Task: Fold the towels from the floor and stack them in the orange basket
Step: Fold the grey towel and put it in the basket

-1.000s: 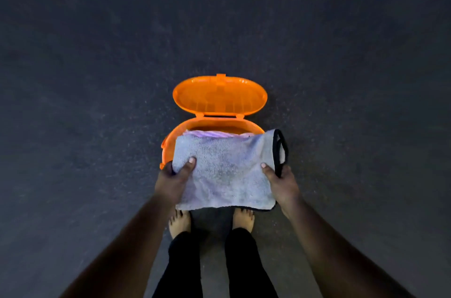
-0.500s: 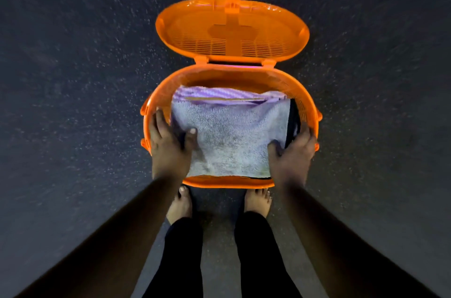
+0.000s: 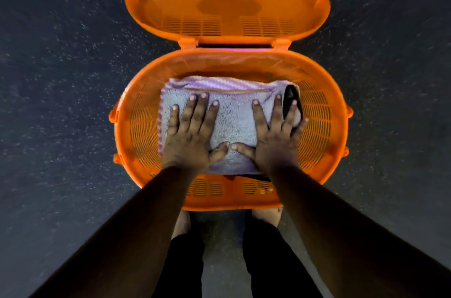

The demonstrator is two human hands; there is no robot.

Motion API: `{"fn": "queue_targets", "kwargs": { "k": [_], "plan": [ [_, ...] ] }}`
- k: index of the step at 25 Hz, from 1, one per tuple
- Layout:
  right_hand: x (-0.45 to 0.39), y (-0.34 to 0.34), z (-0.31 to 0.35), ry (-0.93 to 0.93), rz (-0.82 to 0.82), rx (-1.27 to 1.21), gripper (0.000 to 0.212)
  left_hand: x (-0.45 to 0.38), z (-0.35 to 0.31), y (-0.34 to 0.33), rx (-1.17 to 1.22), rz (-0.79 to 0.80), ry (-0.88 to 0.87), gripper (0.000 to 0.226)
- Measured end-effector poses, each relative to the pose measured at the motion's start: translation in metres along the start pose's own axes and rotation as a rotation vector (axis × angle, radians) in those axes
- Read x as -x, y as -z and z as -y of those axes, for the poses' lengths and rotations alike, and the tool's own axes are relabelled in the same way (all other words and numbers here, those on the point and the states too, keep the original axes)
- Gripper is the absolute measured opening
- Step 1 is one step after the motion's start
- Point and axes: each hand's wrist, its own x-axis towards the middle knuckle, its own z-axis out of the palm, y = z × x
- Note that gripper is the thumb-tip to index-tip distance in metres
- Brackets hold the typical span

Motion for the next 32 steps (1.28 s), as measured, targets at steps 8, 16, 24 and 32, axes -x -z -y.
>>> {"fn": "queue_targets", "kwargs": {
  "k": [8,16,24,32],
  "plan": [
    [0.05,0.065,-0.021,-0.142,0.052,0.042,0.115,0.006,-0.006,0.059,0.031,0.142,0.045,0.097],
    [0.017,0.065,0.005,0.242,-0.048,0.001,0.102,0.004,-0.001,0.055,0.078,0.083,0.07,0.093],
    [-0.011,-0.014,-0.004,0.219,-0.065,-0.054,0.107,0.0,0.002,-0.007,0.038,0.061,0.029,0.096],
    [0.08,0.124,0.001,0.164,0.241,-0.143,0.097,0.042,-0.02,0.152,0.146,0.435,0.141,0.101]
  ]
}}
